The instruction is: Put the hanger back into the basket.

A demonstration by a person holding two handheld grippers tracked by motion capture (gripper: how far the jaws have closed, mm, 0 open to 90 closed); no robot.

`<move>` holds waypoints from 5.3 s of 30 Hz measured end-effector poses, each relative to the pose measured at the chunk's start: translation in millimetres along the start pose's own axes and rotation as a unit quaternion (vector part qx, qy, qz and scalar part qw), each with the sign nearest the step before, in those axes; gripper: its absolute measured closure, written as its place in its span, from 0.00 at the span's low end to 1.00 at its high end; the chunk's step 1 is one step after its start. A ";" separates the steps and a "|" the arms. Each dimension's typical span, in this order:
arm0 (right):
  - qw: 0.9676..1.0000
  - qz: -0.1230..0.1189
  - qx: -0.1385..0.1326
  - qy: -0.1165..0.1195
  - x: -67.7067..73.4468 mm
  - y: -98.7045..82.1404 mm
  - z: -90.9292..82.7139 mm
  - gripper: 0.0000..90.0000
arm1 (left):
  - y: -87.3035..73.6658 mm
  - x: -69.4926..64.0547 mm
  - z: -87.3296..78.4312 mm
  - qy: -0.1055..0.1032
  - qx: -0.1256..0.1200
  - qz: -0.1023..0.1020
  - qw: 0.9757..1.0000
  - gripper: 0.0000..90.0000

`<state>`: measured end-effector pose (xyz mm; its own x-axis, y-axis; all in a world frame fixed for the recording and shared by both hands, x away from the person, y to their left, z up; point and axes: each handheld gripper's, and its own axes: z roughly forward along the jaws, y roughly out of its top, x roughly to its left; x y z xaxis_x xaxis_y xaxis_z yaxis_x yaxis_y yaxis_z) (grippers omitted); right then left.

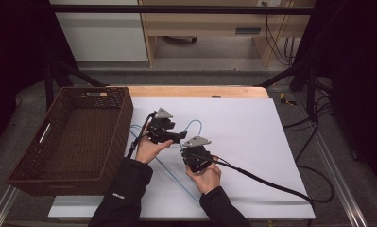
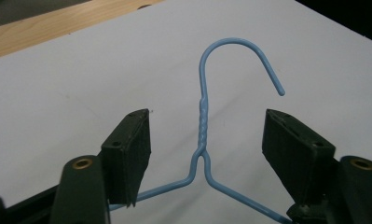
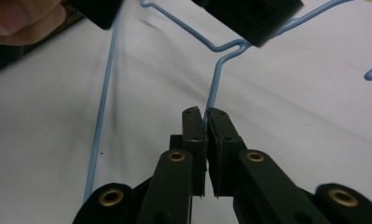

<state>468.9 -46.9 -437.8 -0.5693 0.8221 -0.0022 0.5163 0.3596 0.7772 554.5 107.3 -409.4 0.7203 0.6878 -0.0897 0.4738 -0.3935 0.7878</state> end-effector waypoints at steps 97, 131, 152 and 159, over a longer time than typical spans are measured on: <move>0.990 -0.020 0.040 0.137 -66.9 31.0 -63.4 0.98 | 2.9 -30.5 -95.8 0.013 -0.026 0.131 0.991 0.28; 0.961 -0.100 0.084 0.244 -73.7 20.1 -83.2 0.98 | -14.4 -59.4 -56.2 -0.005 0.075 0.284 0.956 0.80; 0.966 -0.106 0.079 0.224 -80.6 22.8 -96.4 0.93 | -12.4 -79.9 -59.4 -0.007 0.092 0.331 0.939 0.96; 0.976 -0.081 0.011 0.202 -93.6 26.5 -118.3 0.64 | -3.1 -79.5 -64.0 0.021 0.092 0.299 0.949 0.97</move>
<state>460.1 -166.5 -342.6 -0.8481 0.5142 0.1279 0.4098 0.4835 0.7735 463.3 92.9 -365.7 0.8692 0.3299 0.3684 0.0690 -0.8187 0.5701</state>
